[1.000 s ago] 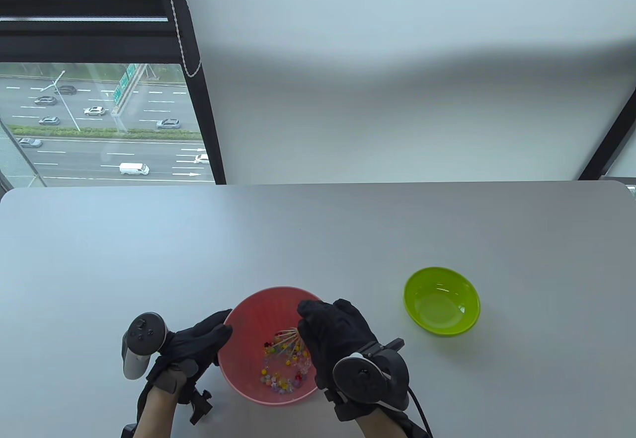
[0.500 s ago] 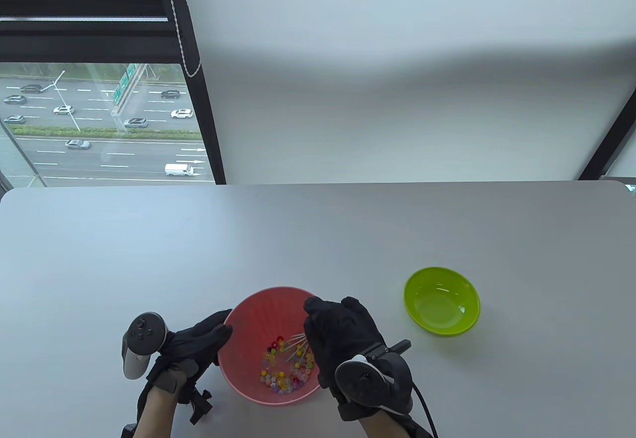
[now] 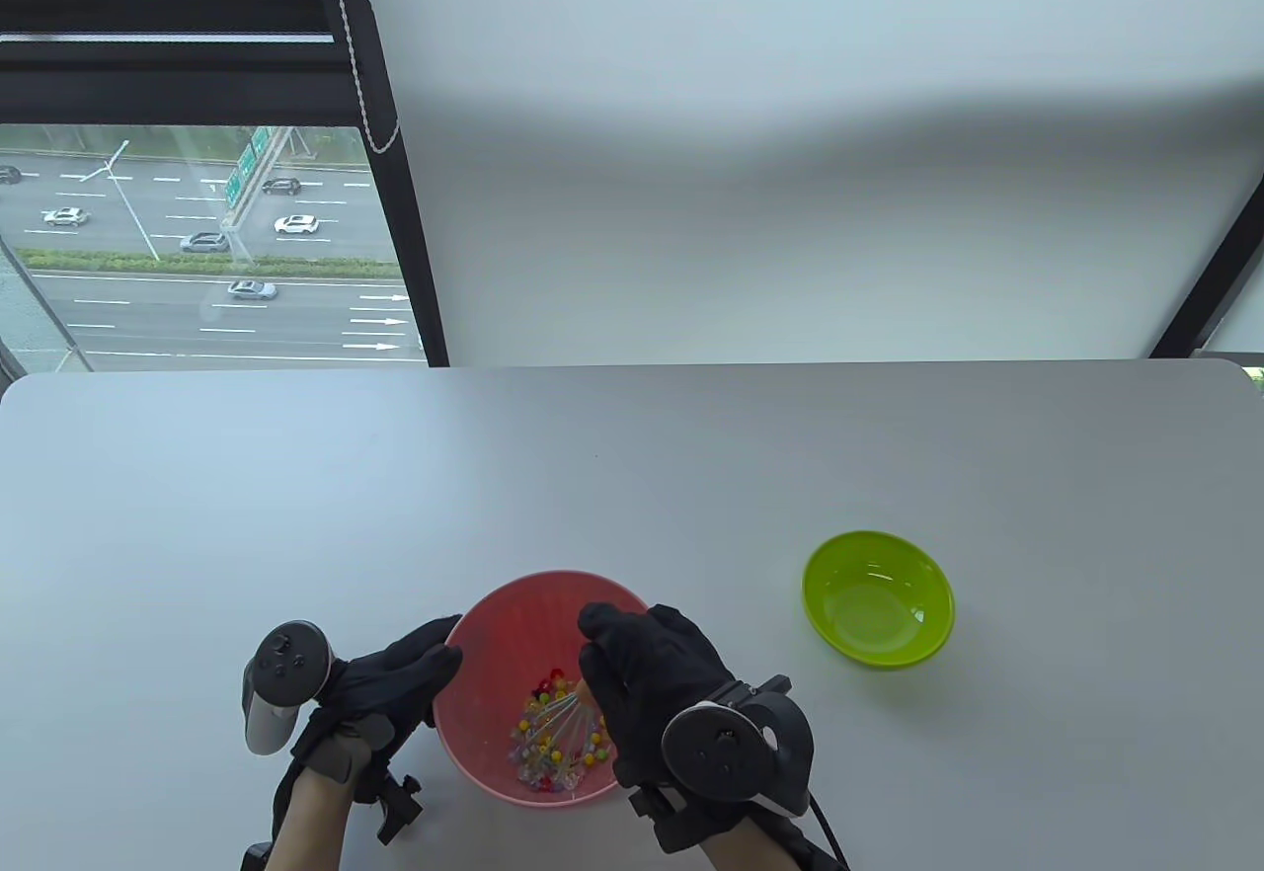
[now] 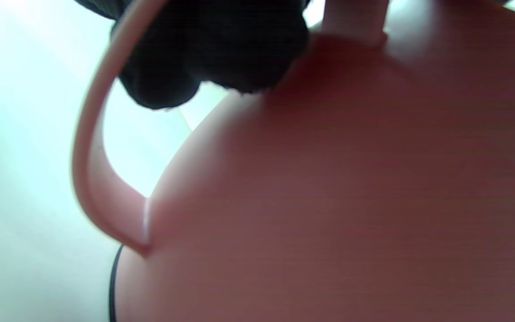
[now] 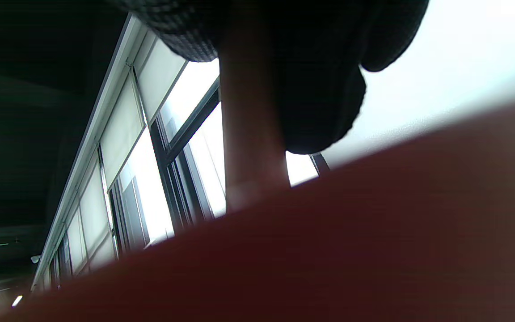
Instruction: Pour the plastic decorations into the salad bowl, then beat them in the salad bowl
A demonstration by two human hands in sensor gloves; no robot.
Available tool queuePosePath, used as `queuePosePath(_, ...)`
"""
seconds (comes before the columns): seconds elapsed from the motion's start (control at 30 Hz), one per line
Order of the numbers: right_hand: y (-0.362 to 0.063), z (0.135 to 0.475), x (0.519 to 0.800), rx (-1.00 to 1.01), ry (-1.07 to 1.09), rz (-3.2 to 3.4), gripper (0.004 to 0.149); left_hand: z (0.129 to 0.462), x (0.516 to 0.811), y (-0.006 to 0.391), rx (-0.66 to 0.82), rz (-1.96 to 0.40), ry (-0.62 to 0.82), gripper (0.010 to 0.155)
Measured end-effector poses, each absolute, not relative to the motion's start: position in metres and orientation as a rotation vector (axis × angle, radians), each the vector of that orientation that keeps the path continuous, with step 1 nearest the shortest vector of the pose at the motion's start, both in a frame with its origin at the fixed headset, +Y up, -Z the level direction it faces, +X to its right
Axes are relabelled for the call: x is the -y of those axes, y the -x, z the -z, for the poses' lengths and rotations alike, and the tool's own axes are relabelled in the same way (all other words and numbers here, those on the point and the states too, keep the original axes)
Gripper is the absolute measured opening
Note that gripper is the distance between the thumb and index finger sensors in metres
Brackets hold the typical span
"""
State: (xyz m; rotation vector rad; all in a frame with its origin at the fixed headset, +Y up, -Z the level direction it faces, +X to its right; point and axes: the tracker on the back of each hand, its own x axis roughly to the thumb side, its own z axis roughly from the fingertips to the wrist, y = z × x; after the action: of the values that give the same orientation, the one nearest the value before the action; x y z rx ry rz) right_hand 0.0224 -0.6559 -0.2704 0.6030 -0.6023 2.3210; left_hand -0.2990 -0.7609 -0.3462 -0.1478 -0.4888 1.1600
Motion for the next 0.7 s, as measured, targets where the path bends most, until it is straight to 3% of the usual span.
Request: queuePosePath(0.7, -0.0251, 0.2684, 0.6522, 0.775, -0.572, -2.464, 0.043, 0.346, 0.7609, 0.299, 0.489, -1.159, 0.147, 0.078)
